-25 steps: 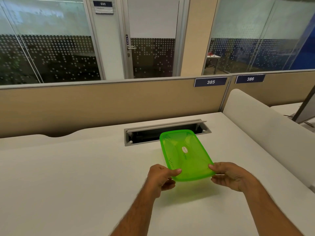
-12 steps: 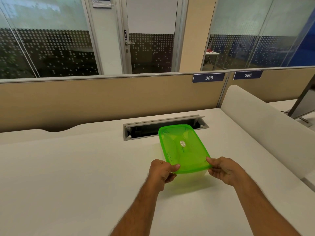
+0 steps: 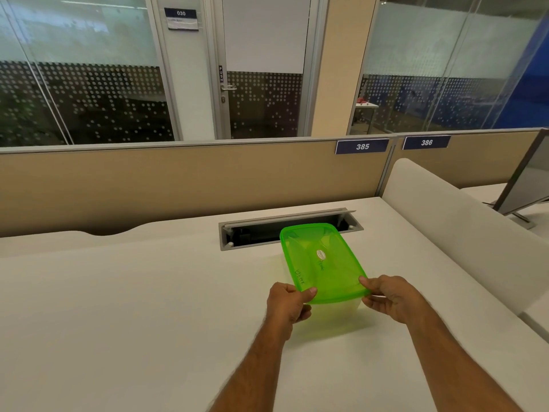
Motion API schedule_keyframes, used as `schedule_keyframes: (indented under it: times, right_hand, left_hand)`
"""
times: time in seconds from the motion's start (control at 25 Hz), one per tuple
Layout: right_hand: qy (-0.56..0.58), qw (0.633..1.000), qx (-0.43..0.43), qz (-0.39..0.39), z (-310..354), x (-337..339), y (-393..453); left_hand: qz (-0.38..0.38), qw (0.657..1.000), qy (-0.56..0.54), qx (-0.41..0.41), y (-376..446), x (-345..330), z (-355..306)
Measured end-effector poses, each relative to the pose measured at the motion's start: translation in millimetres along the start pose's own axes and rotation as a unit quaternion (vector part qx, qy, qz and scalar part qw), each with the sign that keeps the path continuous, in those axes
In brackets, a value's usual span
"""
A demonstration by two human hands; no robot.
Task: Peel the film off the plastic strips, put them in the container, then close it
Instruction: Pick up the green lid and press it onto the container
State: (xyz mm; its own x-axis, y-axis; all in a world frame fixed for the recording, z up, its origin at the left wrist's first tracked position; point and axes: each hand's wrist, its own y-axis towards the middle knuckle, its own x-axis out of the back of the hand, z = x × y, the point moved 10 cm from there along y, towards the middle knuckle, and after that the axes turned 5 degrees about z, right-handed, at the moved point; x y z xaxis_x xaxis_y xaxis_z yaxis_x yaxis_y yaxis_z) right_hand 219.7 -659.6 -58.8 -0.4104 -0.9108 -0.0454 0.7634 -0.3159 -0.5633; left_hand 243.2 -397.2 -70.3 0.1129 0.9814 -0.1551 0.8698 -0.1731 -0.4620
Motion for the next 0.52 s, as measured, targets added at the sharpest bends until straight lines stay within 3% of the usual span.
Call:
schedule_keyframes:
  times: [0.12,0.2,0.24,0.36,0.4,0.52]
  right_hand:
    - [-0.071,0.997,0.012,-0.029,6,1,-7]
    - [-0.17,0.981,0.044,-0.078,16,3,-16]
    - [-0.259,0.956,0.07,-0.117,27,4,-24]
    - [-0.475,0.827,0.215,-0.21,61,-13,-56]
    - [-0.474,0.807,0.279,-0.215,69,-26,-74]
    - [-0.322,0.808,0.461,-0.173,84,-67,-130]
  left_hand:
    - [-0.059,0.987,0.143,-0.052,-15,10,-8]
    - [-0.103,0.949,0.28,-0.101,-32,16,-13]
    - [-0.114,0.929,0.33,-0.123,-41,19,-14]
    - [-0.138,0.848,0.473,-0.195,-60,34,-15]
    - [-0.147,0.817,0.51,-0.226,-68,41,-20]
    - [-0.184,0.731,0.565,-0.336,-97,68,-43]
